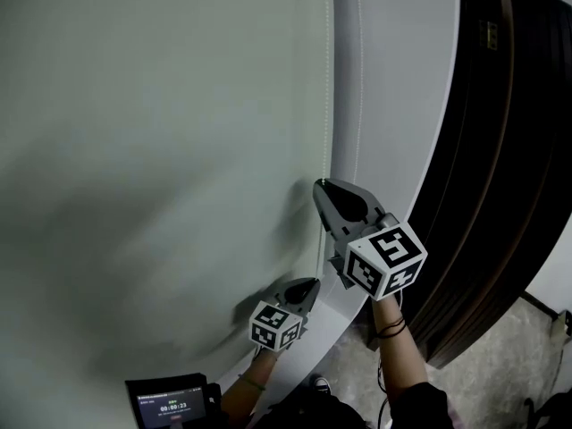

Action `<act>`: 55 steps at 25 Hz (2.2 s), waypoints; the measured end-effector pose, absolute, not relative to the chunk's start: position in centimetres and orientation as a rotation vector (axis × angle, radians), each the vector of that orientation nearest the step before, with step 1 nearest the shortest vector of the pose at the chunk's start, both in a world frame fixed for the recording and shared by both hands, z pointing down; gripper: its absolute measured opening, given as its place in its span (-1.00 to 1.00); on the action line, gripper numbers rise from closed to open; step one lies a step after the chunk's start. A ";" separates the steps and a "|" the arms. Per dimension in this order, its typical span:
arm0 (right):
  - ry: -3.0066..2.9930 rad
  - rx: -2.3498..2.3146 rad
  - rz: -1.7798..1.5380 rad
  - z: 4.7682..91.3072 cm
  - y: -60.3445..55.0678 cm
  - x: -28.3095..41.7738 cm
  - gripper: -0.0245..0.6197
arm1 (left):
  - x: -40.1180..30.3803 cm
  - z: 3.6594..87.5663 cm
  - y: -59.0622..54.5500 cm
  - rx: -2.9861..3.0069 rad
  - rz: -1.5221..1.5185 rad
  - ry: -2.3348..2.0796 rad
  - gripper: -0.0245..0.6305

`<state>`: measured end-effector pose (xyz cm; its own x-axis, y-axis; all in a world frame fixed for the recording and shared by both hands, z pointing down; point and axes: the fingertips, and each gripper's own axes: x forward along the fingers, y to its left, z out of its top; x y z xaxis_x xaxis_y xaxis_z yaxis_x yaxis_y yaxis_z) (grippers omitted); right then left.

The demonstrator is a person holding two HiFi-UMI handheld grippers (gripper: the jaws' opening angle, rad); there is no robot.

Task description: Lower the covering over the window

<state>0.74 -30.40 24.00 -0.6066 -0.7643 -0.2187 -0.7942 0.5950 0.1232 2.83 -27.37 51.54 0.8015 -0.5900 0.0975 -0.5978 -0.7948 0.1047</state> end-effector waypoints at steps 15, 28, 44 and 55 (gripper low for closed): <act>2.916 -1.544 -0.448 56.0 -27.6 1.3 -0.87 | -0.4 71.5 -18.4 2.425 0.644 -0.776 -0.91; 2.847 -1.474 -0.698 61.9 -22.8 -0.9 -0.87 | -2.5 70.4 -16.4 2.430 0.496 -0.781 -0.65; 2.591 -1.528 -0.760 58.9 -14.4 1.4 -0.69 | -3.7 61.6 -12.1 2.542 0.182 -0.719 -0.53; 2.482 -1.531 -0.704 55.0 -10.2 3.2 -0.69 | -1.9 54.0 -10.1 2.663 -0.030 -0.626 -0.56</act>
<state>3.19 -10.24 55.00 -0.4716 -0.8735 0.1209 -0.8069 0.3723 -0.4586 -1.88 -10.10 53.98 0.8994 -0.4315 0.0698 -0.4228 -0.8184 0.3893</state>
